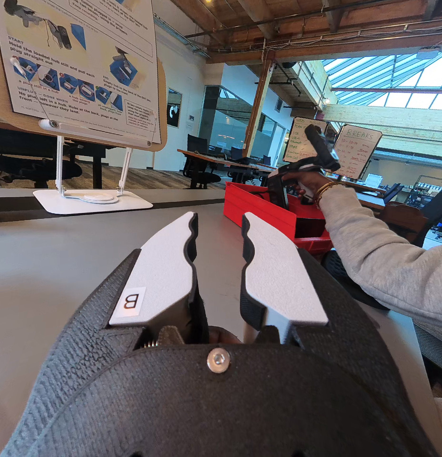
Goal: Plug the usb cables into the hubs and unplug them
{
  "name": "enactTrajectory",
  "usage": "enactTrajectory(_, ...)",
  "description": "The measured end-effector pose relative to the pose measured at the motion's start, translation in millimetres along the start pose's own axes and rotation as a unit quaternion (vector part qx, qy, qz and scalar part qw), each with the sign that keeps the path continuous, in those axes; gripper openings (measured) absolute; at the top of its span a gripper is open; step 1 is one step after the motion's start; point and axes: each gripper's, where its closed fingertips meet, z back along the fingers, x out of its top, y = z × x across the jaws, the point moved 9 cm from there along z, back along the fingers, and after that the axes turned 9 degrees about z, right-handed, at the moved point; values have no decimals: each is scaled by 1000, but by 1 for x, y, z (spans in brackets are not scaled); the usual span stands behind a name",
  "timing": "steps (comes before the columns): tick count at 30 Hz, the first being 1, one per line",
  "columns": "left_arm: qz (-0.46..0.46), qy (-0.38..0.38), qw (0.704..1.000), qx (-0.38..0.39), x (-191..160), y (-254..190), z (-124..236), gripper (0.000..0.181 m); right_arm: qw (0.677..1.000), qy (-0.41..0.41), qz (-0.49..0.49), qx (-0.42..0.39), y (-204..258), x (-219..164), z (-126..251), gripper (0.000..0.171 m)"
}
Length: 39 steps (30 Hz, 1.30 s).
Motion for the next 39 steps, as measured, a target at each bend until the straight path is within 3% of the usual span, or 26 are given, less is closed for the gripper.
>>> enactTrajectory(8, 7, 7, 1000, -4, -1, 0, -1, 34, 998, 47, 26, -26, 6, 1, -7, 31)
enactTrajectory(16, 8, 8, 1000, -5, -1, 0, -1, 34, 983, 182, 21, 11, 7, -35, -37, 34)
enactTrajectory(22, 8, 10, 1000, -9, -1, -2, -1, 34, 982, 183, -24, 37, -4, -34, -22, 38)
enactTrajectory(25, 7, 10, 1000, -10, -1, -2, -2, 34, 993, 109, -41, 38, -10, -17, -3, 39)
enactTrajectory(28, 6, 11, 1000, -10, -1, -2, -2, 34, 992, -79, -71, 72, -13, 17, 33, 49)
enactTrajectory(30, 5, 12, 1000, -10, -1, -3, -2, 34, 959, -247, -96, 99, -12, 38, 65, 74)
enactTrajectory(32, 4, 11, 1000, -10, -1, -3, -3, 34, 880, -425, -97, 187, -2, 55, 102, 105)
enactTrajectory(33, 4, 11, 1000, -11, -1, -4, -3, 34, 829, -475, -94, 279, 5, 60, 124, 108)
enactTrajectory(35, 4, 11, 1000, -12, -1, -4, -3, 34, 697, -542, -108, 457, 16, 63, 165, 128)
enactTrajectory(36, 4, 12, 1000, -13, -1, -4, -3, 34, 643, -566, -106, 504, 17, 62, 180, 128)
enactTrajectory(37, 3, 12, 1000, -13, -1, -5, -3, 35, 607, -584, -94, 531, 19, 60, 191, 129)
enactTrajectory(39, -3, 7, 1000, -11, 1, -6, -2, 37, 572, -609, -49, 548, 23, 56, 204, 129)
